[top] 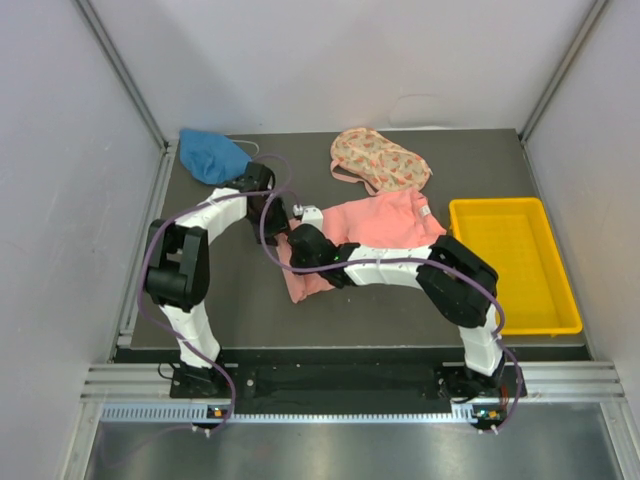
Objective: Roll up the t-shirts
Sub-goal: Roll the T-shirt to the center of the board.
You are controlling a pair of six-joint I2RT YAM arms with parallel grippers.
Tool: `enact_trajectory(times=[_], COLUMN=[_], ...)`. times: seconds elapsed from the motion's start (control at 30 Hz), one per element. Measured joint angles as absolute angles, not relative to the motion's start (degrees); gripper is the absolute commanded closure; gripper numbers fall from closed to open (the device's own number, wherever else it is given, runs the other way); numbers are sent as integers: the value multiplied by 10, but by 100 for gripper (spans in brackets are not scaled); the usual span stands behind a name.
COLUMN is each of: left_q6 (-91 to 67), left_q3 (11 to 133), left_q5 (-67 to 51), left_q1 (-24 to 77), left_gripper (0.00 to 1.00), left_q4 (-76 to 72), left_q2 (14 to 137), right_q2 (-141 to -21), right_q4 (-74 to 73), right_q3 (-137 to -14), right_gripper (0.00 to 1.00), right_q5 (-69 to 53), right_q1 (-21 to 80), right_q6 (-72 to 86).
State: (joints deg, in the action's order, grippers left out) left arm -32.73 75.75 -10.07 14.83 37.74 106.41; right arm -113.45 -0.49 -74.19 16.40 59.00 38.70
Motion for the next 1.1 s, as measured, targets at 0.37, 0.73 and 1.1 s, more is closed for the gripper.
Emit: enact_trajectory(times=[0.37, 0.73, 1.1], left_q6=[-331, -340, -375], left_q3=[718, 629, 603], left_q5=[-161, -216, -244], left_q1=[107, 90, 84], left_gripper=[52, 45, 47], left_q4=[349, 282, 173], left_q2=[998, 978, 1019], right_q2=[-1134, -1134, -1134], right_q4=[4, 8, 17], right_q3=[-713, -705, -693], right_gripper=[91, 91, 92], right_q5=[161, 154, 150], right_q1=[571, 563, 560], right_q6=[419, 440, 451])
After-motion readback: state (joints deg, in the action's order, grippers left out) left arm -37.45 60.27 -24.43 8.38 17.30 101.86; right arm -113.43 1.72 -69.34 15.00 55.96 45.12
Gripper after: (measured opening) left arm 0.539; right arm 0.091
